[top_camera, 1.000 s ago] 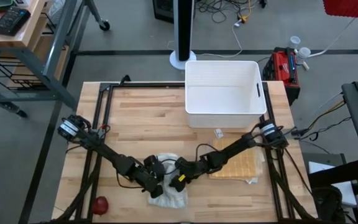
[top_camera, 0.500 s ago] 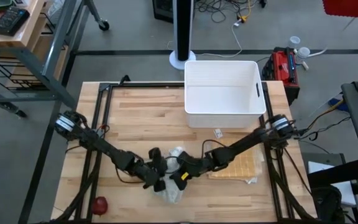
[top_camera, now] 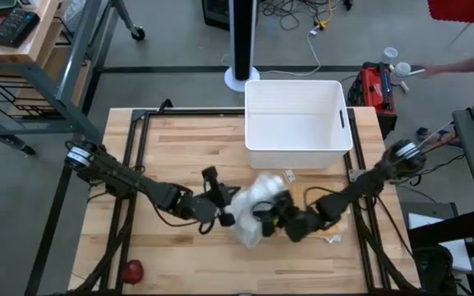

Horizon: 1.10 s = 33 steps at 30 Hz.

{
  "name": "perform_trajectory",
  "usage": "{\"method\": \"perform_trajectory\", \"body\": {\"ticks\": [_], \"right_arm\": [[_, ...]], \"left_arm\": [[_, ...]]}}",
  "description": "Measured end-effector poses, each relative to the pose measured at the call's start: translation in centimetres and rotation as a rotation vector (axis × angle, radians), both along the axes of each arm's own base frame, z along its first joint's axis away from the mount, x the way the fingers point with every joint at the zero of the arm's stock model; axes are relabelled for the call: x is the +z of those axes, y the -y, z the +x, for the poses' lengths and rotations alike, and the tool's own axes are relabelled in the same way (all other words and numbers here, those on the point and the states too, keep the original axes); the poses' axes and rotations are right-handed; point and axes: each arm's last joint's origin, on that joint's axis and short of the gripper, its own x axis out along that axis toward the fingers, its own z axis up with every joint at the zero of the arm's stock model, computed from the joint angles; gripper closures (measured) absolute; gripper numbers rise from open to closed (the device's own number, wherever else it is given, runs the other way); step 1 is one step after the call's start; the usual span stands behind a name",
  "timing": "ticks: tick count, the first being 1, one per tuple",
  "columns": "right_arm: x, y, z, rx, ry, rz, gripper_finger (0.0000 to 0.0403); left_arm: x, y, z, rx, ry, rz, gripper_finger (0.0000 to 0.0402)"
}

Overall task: Fold towel
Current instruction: Stack the white checkered towel on top of the yellow squared towel

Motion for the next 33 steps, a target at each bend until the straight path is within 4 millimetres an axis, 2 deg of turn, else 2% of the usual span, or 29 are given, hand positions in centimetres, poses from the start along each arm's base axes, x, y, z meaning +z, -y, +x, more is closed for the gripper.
{"method": "perform_trajectory", "body": {"ticks": [7,12,17,24,29,33], "right_arm": [[-0.1,-1.0,-5.0,-0.264,0.185,0.055,0.0377],[-0.1,-2.0,-7.1,-0.406,0.311,0.012,0.0377],[0.8,-2.1,-8.4,-0.444,0.333,-0.041,0.0377],[3.5,-1.3,-10.7,-0.436,0.226,-0.085,0.0377],[4.2,-1.0,-12.1,-0.407,-0.027,-0.075,0.0377],[4.6,-0.7,-13.4,-0.371,-0.124,-0.101,0.0377]], "left_arm": [[3.0,-2.1,-0.1,0.03,0.027,0.109,0.0401],[3.2,-3.8,0.1,0.062,0.004,0.15,0.0401],[3.5,-5.3,0.8,0.013,0.017,0.135,0.0401],[3.9,-7.1,1.5,-0.068,0.046,0.118,0.0401],[4.2,-8.3,1.9,-0.12,0.081,0.095,0.0401],[4.4,-9.6,2.2,-0.166,0.11,0.062,0.0401]]}}
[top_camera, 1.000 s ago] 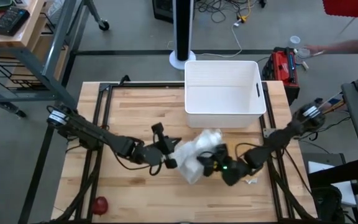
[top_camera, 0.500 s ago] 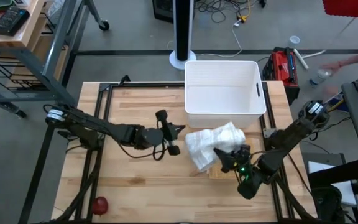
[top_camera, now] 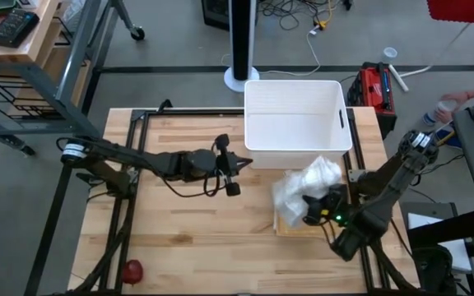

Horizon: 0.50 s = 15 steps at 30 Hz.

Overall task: Fold towel
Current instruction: Stack the white checkered towel on top of the yellow squared towel

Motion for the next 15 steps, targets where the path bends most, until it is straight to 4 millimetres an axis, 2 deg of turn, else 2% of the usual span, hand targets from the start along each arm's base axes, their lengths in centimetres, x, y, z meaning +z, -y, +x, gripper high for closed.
{"method": "perform_trajectory", "body": {"ticks": [3,6,11,15], "right_arm": [[0.4,0.5,-1.1,0.018,-0.08,-0.009,0.0377],[0.1,0.7,-1.4,0.022,-0.087,-0.02,0.0377],[-1.7,0.4,-2.2,0.102,-0.266,-0.057,0.0377],[-1.4,-0.2,-3.3,0.165,-0.22,-0.096,0.0377]], "left_arm": [[-0.2,-0.9,0.0,-0.026,0.0,-0.024,0.0401],[-0.7,-1.5,0.0,-0.037,-0.008,-0.059,0.0401],[-2.2,-1.5,0.0,-0.122,-0.027,-0.128,0.0401],[-3.6,-1.3,0.9,-0.137,-0.034,-0.203,0.0401]]}}
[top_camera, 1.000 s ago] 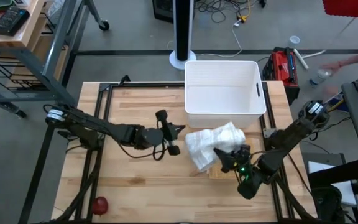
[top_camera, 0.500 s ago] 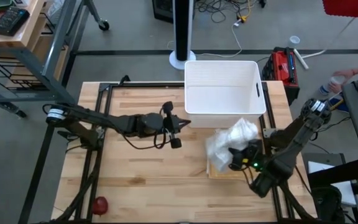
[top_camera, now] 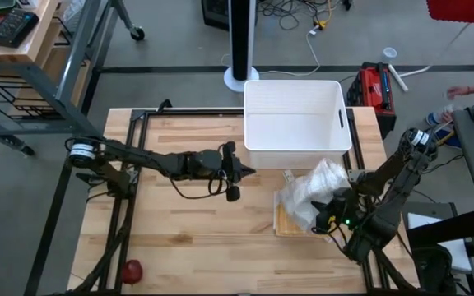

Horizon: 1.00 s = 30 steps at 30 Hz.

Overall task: Fold towel
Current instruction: Stack the white checkered towel on top of the yellow squared towel

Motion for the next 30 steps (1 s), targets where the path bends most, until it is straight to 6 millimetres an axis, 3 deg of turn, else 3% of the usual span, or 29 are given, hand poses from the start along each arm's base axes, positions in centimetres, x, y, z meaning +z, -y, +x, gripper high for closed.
{"method": "perform_trajectory", "body": {"ticks": [5,10,17,21,25,30], "right_arm": [[-1.9,-0.2,-0.2,-0.033,0.048,0.0,0.0377],[-4.5,-0.9,0.0,-0.02,-0.108,0.011,0.0375],[-4.9,-1.2,-1.0,0.025,-0.485,0.158,0.0231],[-4.1,-1.3,-1.6,0.06,-0.635,0.291,0.0167],[-2.0,-1.7,-1.7,0.15,-0.706,0.411,0.0132],[1.9,-2.1,-1.5,0.336,-0.696,0.42,0.0119]], "left_arm": [[-1.6,0.2,1.7,0.003,0.054,-0.082,0.0401],[-3.0,0.4,3.0,0.003,0.041,-0.12,0.0401],[-1.8,0.4,4.3,-0.008,0.039,-0.118,0.0401],[-0.4,0.4,4.9,-0.017,0.032,-0.089,0.0401],[0.5,0.7,5.3,-0.059,-0.054,-0.028,0.0401],[-1.0,2.8,6.3,-0.382,-0.255,0.193,0.0401]]}}
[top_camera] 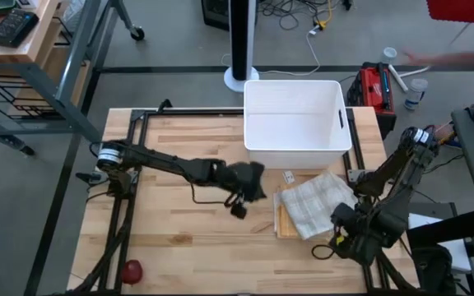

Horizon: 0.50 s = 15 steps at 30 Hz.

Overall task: Fold towel
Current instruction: Stack the white checkered towel on top of the yellow squared towel

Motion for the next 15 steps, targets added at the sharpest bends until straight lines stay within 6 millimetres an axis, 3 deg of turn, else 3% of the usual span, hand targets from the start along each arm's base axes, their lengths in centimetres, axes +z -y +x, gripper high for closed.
{"method": "perform_trajectory", "body": {"ticks": [5,9,15], "right_arm": [[4.0,0.1,0.1,0.158,0.053,-0.022,0.0125],[6.4,0.7,-0.1,0.182,0.07,-0.08,0.0134],[8.1,0.9,-0.1,0.136,0.133,-0.083,0.014]], "left_arm": [[-1.9,2.1,2.2,-0.208,-0.028,0.233,0.0391],[-2.8,3.5,4.8,-0.29,0.005,0.369,0.036],[-3.9,4.2,7.8,-0.322,0.028,0.501,0.0288]]}}
